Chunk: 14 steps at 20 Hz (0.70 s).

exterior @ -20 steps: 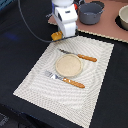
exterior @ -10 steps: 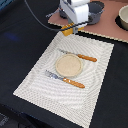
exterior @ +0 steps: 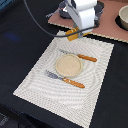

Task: Interact with the objects in diverse but meaningful ways.

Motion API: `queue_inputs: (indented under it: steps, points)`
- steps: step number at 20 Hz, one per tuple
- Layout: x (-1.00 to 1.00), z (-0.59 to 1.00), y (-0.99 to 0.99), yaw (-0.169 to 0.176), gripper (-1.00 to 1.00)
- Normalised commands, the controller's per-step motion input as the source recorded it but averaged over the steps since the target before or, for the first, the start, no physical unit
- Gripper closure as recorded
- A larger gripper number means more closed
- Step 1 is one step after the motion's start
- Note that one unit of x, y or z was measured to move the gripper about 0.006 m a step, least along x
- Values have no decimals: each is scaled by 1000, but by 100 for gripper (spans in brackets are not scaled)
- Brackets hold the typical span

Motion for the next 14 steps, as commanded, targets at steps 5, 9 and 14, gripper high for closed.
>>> queue_inputs:
  steps: [5, 9, 14]
  points:
    - [230, 0, -529, 9, 100]
    - [66, 57, -409, 0, 100]
    - [301, 162, -167, -12, 100]
